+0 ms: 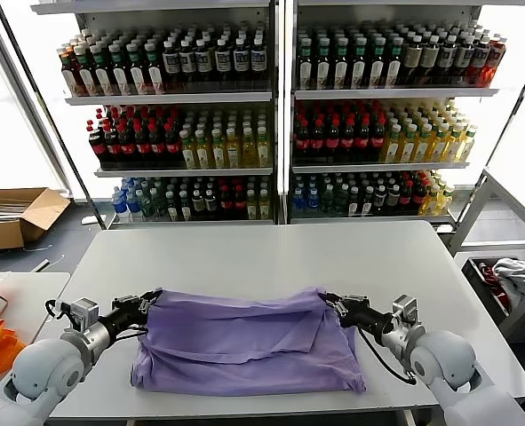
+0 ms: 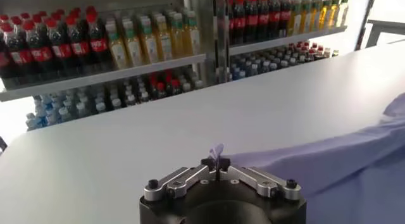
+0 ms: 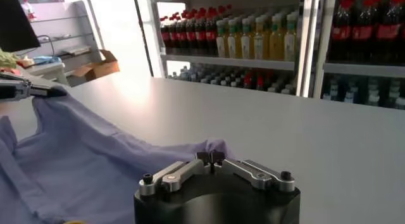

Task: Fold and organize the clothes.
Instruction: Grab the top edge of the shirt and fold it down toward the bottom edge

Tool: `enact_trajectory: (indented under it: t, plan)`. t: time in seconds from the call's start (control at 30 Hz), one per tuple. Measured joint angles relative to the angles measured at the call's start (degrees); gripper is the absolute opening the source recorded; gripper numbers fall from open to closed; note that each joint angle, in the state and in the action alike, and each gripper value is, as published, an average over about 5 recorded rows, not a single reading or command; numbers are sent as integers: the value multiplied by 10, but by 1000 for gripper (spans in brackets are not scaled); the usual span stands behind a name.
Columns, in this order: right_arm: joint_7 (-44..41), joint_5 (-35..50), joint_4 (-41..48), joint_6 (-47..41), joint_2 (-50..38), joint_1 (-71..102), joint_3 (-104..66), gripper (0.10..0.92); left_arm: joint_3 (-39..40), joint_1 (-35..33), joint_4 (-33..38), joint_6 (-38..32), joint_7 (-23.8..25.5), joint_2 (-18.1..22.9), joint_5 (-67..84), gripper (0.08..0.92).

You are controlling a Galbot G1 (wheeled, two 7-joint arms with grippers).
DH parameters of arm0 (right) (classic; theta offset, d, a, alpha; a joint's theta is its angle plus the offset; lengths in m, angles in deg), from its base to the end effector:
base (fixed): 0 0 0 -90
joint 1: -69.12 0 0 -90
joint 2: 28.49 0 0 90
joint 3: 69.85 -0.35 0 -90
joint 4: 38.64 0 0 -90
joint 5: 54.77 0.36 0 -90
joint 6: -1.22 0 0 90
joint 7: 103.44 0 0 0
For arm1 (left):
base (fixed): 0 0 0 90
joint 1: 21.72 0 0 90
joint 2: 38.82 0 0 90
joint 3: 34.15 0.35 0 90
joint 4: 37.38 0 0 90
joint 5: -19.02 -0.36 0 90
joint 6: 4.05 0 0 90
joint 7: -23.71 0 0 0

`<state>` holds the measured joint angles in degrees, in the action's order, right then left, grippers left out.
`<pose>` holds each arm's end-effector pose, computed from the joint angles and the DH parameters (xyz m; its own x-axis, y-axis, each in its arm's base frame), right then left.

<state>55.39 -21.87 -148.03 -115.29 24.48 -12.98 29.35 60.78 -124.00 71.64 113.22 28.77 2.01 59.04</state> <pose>0.3022 -0.0955 -0.2607 -0.6958 -0.6038 0.3890 -0.6118 0.7819 0.1194 0.2943 0.1569 -0.2424 -0.8083 0.2964 0.5087 0.3764 0.9245 0.0594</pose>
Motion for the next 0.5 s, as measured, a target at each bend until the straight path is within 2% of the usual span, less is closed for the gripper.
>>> enact_trajectory:
  t: [0.5]
  plan:
    - [-8, -26, -65, 11, -8, 136, -56, 107, -50, -126, 82, 37, 5, -4, -32, 104]
